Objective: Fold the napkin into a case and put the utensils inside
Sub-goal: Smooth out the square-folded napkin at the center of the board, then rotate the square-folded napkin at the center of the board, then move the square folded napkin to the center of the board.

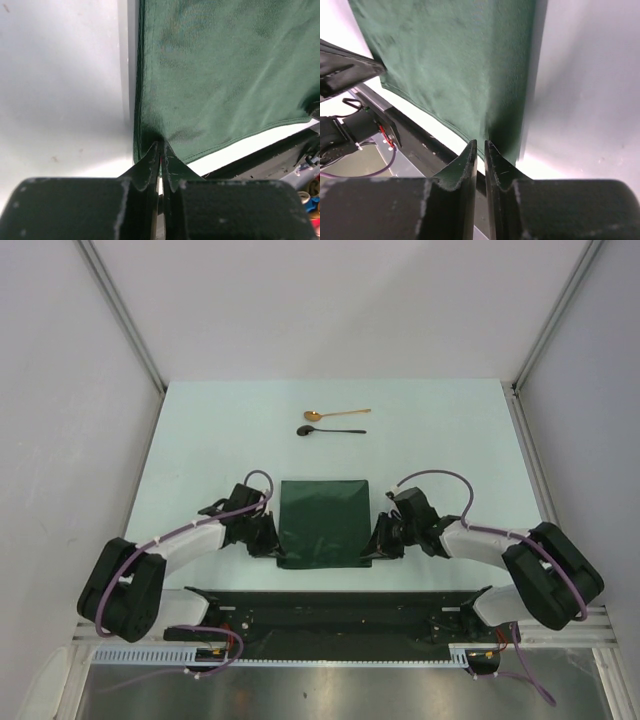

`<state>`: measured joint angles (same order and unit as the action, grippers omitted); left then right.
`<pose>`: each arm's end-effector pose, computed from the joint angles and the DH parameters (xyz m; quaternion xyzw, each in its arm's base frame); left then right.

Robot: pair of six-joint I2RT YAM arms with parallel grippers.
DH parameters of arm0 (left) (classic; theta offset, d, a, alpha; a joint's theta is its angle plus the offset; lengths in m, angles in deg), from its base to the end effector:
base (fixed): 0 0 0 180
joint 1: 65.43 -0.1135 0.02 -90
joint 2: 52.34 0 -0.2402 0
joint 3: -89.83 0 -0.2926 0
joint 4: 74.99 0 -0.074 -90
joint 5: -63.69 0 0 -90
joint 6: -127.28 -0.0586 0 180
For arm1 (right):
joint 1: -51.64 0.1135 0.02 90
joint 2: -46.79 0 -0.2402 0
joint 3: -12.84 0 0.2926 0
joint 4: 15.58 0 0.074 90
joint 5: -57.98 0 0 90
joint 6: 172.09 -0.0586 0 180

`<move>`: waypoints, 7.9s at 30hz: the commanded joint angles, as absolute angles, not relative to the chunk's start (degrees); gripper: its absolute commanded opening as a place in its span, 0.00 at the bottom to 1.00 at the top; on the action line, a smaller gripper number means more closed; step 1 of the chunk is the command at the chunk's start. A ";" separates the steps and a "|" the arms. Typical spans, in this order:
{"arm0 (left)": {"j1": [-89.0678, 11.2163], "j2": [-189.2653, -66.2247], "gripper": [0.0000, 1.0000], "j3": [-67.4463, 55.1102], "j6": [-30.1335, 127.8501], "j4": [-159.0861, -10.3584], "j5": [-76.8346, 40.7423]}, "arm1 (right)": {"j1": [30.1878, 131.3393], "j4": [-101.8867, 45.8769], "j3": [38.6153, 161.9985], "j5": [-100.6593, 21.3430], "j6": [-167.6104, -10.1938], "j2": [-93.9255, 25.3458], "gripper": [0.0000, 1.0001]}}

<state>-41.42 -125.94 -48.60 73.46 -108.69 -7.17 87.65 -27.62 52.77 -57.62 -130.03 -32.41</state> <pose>0.2237 -0.1207 0.0708 -0.0674 0.9623 -0.2446 0.0978 0.2123 0.1856 0.0652 0.0226 0.9227 0.3714 0.1003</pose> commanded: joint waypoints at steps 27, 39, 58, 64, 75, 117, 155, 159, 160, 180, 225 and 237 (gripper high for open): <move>-48.11 -135.64 0.24 -27.47 77.00 -103.53 -0.12 | 73.71 -25.40 75.81 -62.95 -122.25 -47.32 0.33; -52.94 -157.10 0.17 -13.03 75.69 -106.16 -8.90 | 68.51 -19.86 86.81 -69.90 -122.60 -63.86 0.27; -52.51 -150.09 0.30 -13.39 73.93 -108.17 -11.28 | 67.63 -39.57 88.13 -62.62 -113.30 -54.30 0.52; -50.93 -133.92 0.44 -14.61 71.74 -109.93 -4.78 | 68.68 -48.41 74.62 -61.02 -110.91 -39.03 0.59; -43.64 -114.48 0.48 -27.18 72.61 -108.71 2.08 | 79.76 -32.09 47.01 -57.77 -126.46 -16.49 0.58; -40.38 -112.45 0.45 -26.83 73.49 -109.68 1.55 | 76.87 -43.57 52.53 -40.99 -123.23 -26.43 0.00; -40.20 -141.53 0.59 -23.86 71.03 -102.91 2.87 | 57.00 -70.29 123.02 -33.38 -87.68 -70.47 0.49; -40.20 -146.37 0.61 -22.97 72.70 -100.98 4.02 | 56.38 -68.03 111.53 -35.35 -95.18 -59.93 0.62; -40.20 -147.51 0.62 -22.79 73.31 -100.98 3.75 | 56.47 -67.23 109.25 -37.01 -95.79 -57.82 0.63; -37.39 -155.78 0.58 -19.71 74.37 -102.82 -0.47 | 62.54 -55.54 75.04 -48.71 -102.57 -27.92 0.57; -36.95 -139.73 0.00 -46.07 85.88 -90.96 0.06 | 70.35 -58.96 62.38 -43.28 -116.71 -16.67 0.46; -36.95 -134.52 0.33 -50.39 87.29 -90.25 0.06 | 75.98 -51.32 60.45 -44.58 -120.67 -22.64 0.37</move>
